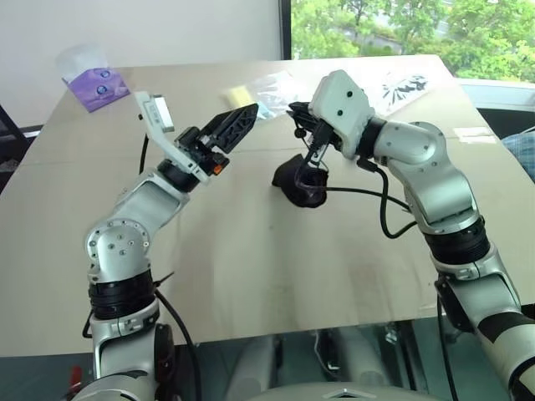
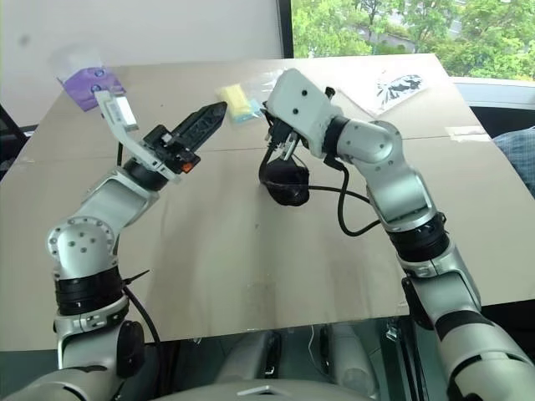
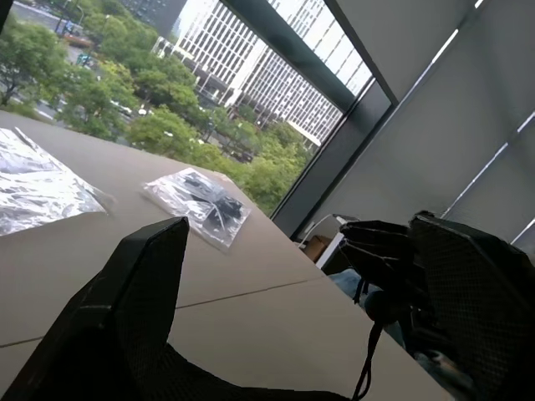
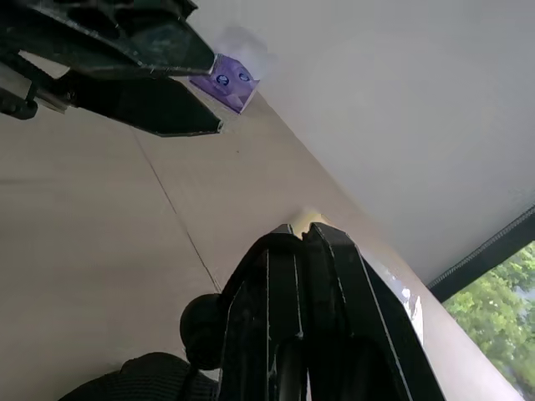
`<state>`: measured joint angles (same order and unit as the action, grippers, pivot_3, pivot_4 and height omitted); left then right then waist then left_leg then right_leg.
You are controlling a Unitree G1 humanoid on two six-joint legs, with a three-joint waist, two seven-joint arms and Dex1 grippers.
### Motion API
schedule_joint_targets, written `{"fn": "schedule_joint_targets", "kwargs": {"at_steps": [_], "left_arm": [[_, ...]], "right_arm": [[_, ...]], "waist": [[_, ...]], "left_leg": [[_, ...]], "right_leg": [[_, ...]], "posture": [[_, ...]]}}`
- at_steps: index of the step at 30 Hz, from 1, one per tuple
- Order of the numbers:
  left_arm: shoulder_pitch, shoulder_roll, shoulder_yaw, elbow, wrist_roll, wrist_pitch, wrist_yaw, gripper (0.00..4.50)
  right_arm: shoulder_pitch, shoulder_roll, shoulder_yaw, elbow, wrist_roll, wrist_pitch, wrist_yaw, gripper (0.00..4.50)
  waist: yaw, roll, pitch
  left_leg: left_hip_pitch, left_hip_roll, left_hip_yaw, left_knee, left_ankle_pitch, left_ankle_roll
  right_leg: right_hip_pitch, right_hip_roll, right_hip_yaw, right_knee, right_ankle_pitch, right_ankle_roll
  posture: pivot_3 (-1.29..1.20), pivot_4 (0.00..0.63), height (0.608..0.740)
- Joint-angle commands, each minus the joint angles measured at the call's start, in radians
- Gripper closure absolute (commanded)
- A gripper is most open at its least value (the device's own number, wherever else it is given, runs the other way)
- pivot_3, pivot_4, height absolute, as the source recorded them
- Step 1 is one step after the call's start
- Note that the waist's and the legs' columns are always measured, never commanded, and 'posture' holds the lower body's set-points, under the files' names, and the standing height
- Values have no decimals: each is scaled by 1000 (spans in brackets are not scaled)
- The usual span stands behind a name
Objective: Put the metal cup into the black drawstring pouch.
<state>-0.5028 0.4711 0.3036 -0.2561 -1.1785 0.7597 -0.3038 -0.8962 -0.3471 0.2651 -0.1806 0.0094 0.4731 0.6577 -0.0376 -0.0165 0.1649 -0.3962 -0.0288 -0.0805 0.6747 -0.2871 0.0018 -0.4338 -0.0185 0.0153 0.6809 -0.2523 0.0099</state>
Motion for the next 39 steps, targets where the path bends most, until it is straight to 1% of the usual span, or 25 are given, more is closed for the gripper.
{"fn": "schedule_joint_targets", "kwargs": {"at_steps": [1,11,21,22,24,26,29,31,32,37,39], "left_arm": [[13,40,-48,-63,46,3,-91,108],[-25,54,-120,-34,133,-8,-216,108],[-110,-22,-191,38,197,-16,-304,108],[-116,-26,-196,44,204,-19,-316,347],[-127,-40,-199,56,211,-19,-332,975],[-137,-53,-200,66,216,-19,-341,1833],[-145,-68,-201,75,230,-19,-352,3325],[-146,-75,-204,79,238,-17,-363,4225],[-146,-77,-207,80,244,-16,-370,4374],[-129,-81,-244,82,284,-18,-407,4372],[-96,-78,-280,82,316,-16,-426,4372]], "right_arm": [[-25,-7,-13,-46,0,-16,6,4500],[-24,-43,-5,-68,-15,-40,37,4500],[-27,-63,4,-92,-29,-51,64,4500],[-28,-64,4,-93,-31,-50,65,4500],[-29,-68,5,-97,-33,-48,68,4500],[-28,-71,5,-103,-33,-44,71,4500],[-24,-75,3,-113,-36,-35,76,4500],[-20,-77,1,-119,-37,-29,77,4500],[-19,-78,0,-121,-38,-26,76,4500],[-26,-74,-24,-124,-29,-8,65,4500],[-59,-69,-86,-87,-12,17,30,4500]], "waist": [[0,0,0],[0,0,0],[0,0,0],[-1,0,0],[-3,0,0],[-2,0,0],[-2,0,0],[-2,0,0],[-2,0,0],[-1,0,0],[-1,0,0]], "left_leg": [[0,0,0,0,0,0],[0,0,0,0,0,0],[0,0,0,0,0,0],[0,0,0,0,0,0],[0,0,0,0,0,0],[0,0,0,0,0,0],[0,0,0,0,0,0],[0,0,0,0,0,0],[0,0,0,0,0,0],[0,0,0,0,0,0],[0,0,0,0,0,0]], "right_leg": [[0,0,0,0,0,0],[0,0,0,0,0,0],[0,0,0,0,0,0],[0,0,0,0,0,0],[0,0,0,0,0,0],[0,0,0,0,0,0],[0,0,0,0,0,0],[0,0,0,0,0,0],[0,0,0,0,0,0],[0,0,0,0,0,0],[0,0,0,0,0,0]], "posture": [[0,150,740],[0,150,740],[0,150,740],[0,150,740],[0,150,740],[0,150,740],[0,150,740],[0,150,740],[0,150,740],[0,150,740],[0,150,740]]}}
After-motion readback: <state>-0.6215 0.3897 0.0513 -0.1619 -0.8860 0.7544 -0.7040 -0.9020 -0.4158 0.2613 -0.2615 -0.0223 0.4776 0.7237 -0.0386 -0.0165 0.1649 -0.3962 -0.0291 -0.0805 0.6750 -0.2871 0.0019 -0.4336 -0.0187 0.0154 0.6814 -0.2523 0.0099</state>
